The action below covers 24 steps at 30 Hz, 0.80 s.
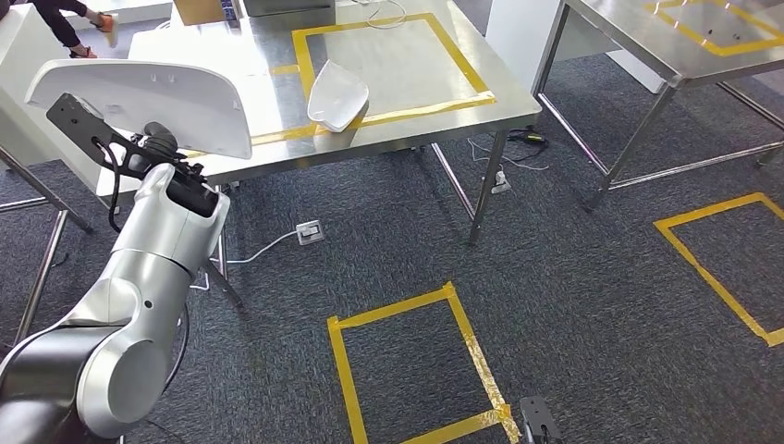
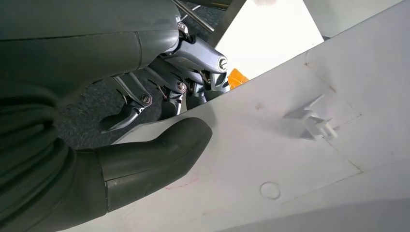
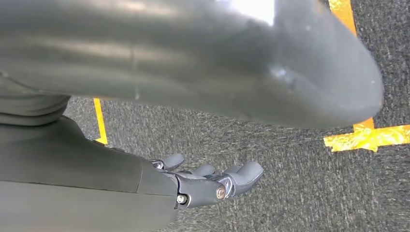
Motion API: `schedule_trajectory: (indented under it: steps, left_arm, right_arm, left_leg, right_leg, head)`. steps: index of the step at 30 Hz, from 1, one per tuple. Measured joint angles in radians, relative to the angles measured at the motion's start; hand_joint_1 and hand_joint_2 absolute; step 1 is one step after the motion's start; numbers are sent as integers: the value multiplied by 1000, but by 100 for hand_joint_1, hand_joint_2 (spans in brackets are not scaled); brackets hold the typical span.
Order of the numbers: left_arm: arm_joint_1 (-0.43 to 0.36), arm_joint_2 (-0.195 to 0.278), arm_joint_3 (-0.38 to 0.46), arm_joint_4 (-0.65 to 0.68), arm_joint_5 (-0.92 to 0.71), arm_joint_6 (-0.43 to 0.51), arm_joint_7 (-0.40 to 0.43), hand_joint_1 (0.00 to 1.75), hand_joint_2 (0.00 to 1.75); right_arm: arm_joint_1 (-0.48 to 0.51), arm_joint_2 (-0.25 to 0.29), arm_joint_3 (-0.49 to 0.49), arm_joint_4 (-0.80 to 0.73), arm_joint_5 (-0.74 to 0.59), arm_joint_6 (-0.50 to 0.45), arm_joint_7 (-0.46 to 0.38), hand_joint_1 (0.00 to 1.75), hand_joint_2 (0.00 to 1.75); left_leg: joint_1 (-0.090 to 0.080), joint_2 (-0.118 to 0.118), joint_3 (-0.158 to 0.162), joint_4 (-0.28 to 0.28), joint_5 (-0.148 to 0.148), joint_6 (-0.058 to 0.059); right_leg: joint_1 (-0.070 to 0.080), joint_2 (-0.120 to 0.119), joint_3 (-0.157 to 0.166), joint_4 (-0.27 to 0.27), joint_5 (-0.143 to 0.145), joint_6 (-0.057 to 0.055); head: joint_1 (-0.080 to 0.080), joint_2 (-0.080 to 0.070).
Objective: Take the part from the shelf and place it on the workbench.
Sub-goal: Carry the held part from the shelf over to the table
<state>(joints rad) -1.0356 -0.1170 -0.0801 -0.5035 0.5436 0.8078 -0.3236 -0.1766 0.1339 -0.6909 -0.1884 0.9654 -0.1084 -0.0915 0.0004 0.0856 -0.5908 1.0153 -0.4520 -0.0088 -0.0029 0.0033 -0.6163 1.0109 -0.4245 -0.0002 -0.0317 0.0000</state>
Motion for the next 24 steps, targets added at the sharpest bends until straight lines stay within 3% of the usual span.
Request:
schedule_trajectory:
  steps: [12,16,17,19,22,23,24]
  left_arm:
    - [0,11,7,15,-2,0,-17,175,175]
    - [0,16,8,17,-2,0,-18,175,175]
    - [0,16,8,18,-2,0,-18,175,175]
    - [-3,15,9,18,-2,0,-19,175,175]
    - [-1,15,11,23,-3,0,-18,175,175]
    - [2,15,12,26,-3,0,-18,175,175]
    - [4,15,12,27,-3,0,-19,175,175]
  right_arm:
    - [-3,1,0,0,4,0,0,0,0]
    - [-4,3,0,0,5,0,0,0,0]
    - [-4,3,0,0,5,-1,0,0,0]
    - [-6,3,0,0,5,-2,0,0,0]
    - [-5,4,0,0,4,-2,1,0,0]
    - [-4,4,0,0,4,-2,1,0,0]
    - [-4,4,0,0,3,-3,1,0,0]
  left_leg:
    - [-5,0,-3,7,-4,6]
    - [-3,0,-5,-4,-5,22]
    - [0,1,1,-11,-4,28]
    - [4,1,15,-17,-1,35]
    - [5,-2,16,-14,-3,35]
    - [6,-4,17,-13,-5,32]
    - [8,-5,18,-10,-8,28]
  right_leg:
    - [-5,-2,0,-1,2,5]
    - [-7,-3,1,7,11,14]
    - [-7,-3,-4,18,8,16]
    - [-8,-1,-37,79,-29,20]
    - [-13,-1,-123,246,-100,31]
    - [-15,-1,-139,267,-101,33]
    - [-18,-1,-135,250,-82,35]
  head:
    - [0,0]
    - [0,0]
    - [0,0]
    - [0,0]
    - [1,0]
    - [1,0]
    - [1,0]
